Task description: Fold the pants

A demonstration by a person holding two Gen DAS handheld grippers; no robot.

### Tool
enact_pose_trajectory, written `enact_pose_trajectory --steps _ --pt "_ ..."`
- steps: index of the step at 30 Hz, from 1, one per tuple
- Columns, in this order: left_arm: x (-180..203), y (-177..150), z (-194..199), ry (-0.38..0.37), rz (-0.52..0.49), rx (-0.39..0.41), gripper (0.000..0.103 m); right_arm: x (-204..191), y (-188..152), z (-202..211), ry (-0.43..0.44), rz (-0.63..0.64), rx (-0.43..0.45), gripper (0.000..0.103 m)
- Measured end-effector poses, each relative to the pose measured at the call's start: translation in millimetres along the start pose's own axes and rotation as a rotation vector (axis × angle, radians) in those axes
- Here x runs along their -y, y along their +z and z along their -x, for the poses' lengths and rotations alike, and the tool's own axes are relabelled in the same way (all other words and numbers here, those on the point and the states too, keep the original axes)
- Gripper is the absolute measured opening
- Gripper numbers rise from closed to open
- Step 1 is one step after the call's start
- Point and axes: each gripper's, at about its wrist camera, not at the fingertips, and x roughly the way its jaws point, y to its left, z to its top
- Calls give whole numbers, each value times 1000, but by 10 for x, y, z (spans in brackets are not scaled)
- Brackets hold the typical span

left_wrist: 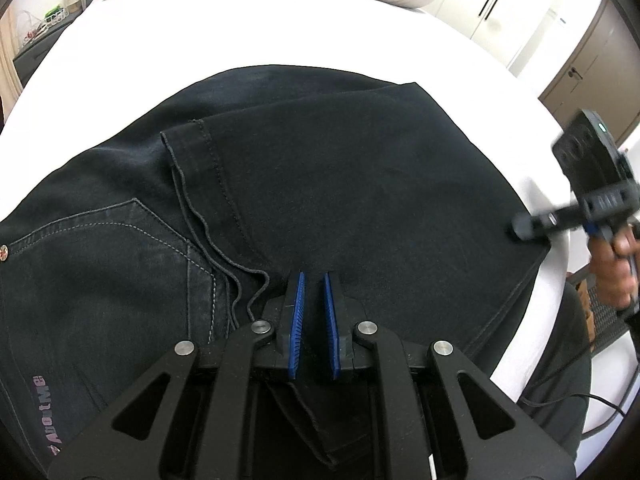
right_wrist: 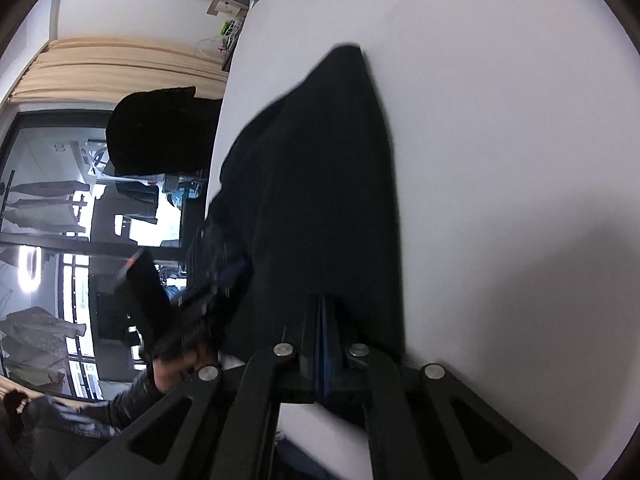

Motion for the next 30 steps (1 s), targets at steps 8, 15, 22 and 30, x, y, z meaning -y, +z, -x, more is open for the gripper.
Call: enact_pose_trajectory --steps 8,15,22,30 --pt "-89 -20 -66 -7 10 6 10 41 -174 -78 -43 -50 68 0" --pt "-131 -66 -50 -23 22 19 10 64 -241 -68 -71 -46 136 0" --pt "-209 -134 32 -35 37 40 10 34 -315 -42 -107 -52 200 0" --pt "-571 -586 839 -78 131 164 11 -320 -512 80 -229 -60 309 10"
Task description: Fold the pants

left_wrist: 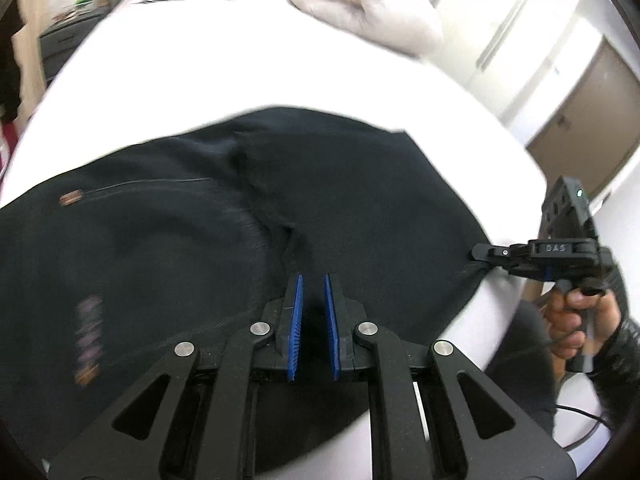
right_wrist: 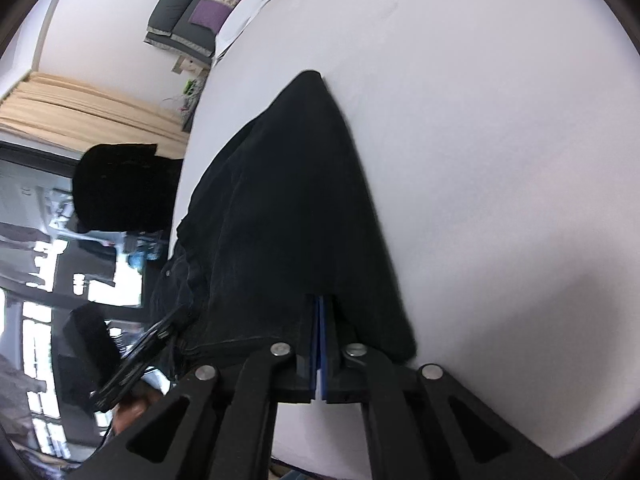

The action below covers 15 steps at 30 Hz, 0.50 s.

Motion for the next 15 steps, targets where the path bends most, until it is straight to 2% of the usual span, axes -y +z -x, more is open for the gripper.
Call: enact_pose_trajectory --steps 1,2,4,5,6,7,8,9,12,15 --pt "-105 -57 147 -5 29 22 11 -81 -26 50 -4 11 22 28" --pt "-264 -148 343 -15 78 45 11 -227 -67 113 4 36 54 38" --pt "-498 -323 620 -20 160 80 17 -496 -95 117 24 101 67 38" --pt "-666 -437 777 -13 217 96 34 -679 -89 53 8 147 53 38" --pt "-784 -523 884 -6 262 110 64 -851 -70 -41 -21 193 35 38" --pt "-902 -611 1001 -4 317 133 75 -979 -46 -128 -33 225 18 38" --pt "-1028 -719 1124 -9 383 166 80 -1121 -14 -246 -27 256 -4 38" --pt "-1183 -822 1245 -24 466 190 80 -1293 34 -414 -10 283 -29 38" --pt "-1478 -1036 1415 -55 616 207 80 -1655 149 -813 1 349 -66 33" --pt "-1646 -1170 1439 -124 727 213 80 -1930 297 -1259 -1 366 -115 26"
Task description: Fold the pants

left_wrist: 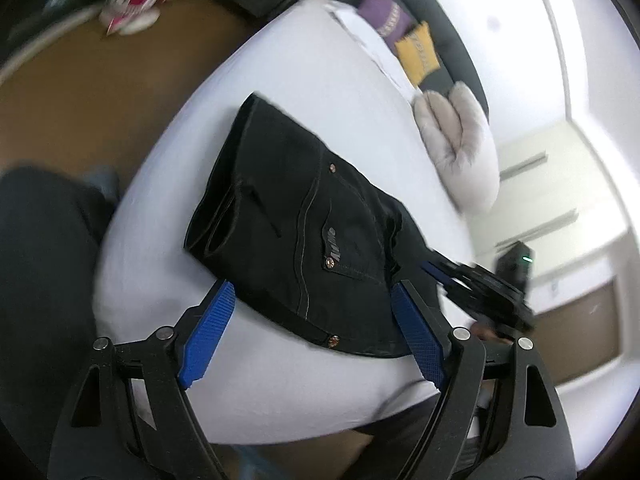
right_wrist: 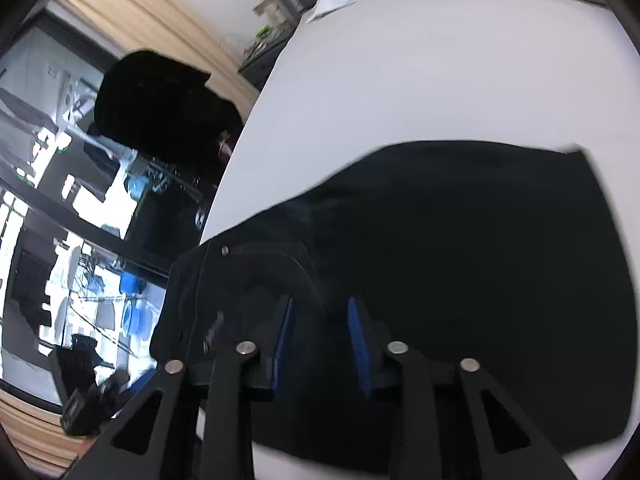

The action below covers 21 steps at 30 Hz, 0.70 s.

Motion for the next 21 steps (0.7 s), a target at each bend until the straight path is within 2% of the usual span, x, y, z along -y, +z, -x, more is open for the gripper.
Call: enact_pose_trajectory --steps 3,5,7,14,17,21 --pt "-146 -45 -98 -72 107 -49 80 -63 186 -356 -65 15 -36 24" --pt "-242 -66 -167 -83 157 -86 80 0 206 -494 -81 -10 -68 23" --pt "-317 -96 -205 -89 189 -92 80 65 145 -547 -94 -28 -84 17" --pt "-533 -54 -284 -110 275 -51 80 -1 -333 -258 -122 26 -128 16" --pt "-598 16 -328 -126 318 -27 80 62 -508 -128 -93 -18 -122 17" --pt "-738 61 -371 -151 363 13 80 156 -558 -113 -65 -51 -112 17"
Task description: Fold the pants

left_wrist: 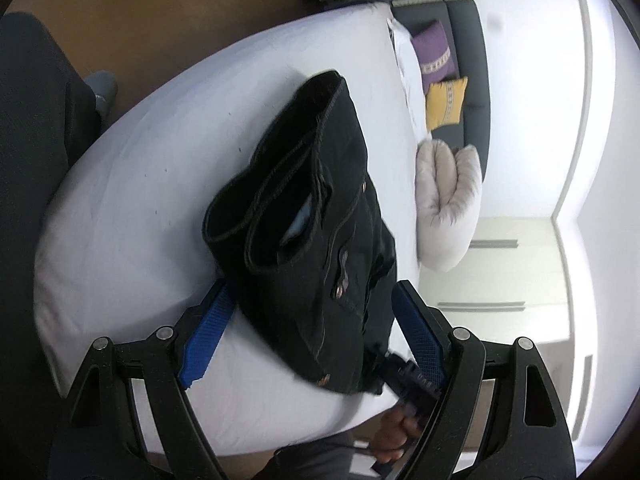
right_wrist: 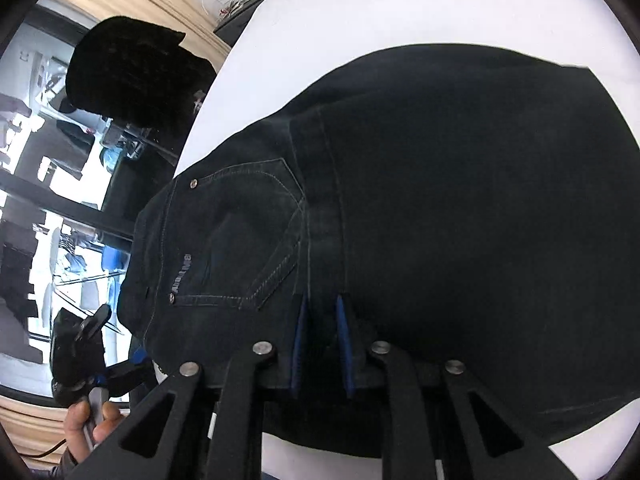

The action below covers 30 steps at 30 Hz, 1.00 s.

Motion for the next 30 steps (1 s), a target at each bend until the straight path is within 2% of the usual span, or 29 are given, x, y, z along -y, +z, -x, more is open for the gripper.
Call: enact_pose_trajectory --steps 4,6,7,9,11,15,19,23,27,30 --pt "-48 69 -40 -15 46 25 80 40 -23 16 -1 -5 4 17" --pt "-57 88 -69 -17 49 27 76 22 -64 28 -5 2 9 18" --pt "-53 86 -97 -11 46 27 71 22 -70 36 -3 -1 10 18" --pt "-11 47 -174 0 47 13 43 15 -59 43 -1 -4 12 18" --pt "-28 59 -206 9 56 0 28 -16 -38 25 -6 -1 10 18" --pt "61 78 -204 17 4 11 17 -116 -8 25 -31 21 -2 17" --pt "299 87 -170 31 -109 27 15 -255 82 100 -22 49 13 18" --pt "492 104 -177 48 -180 32 15 -436 246 82 -20 96 23 18" --pt "663 101 -212 75 -241 37 15 -496 398 -73 -22 114 13 18" --pt "814 57 -217 89 -292 39 15 -348 417 -337 -84 93 -36 15"
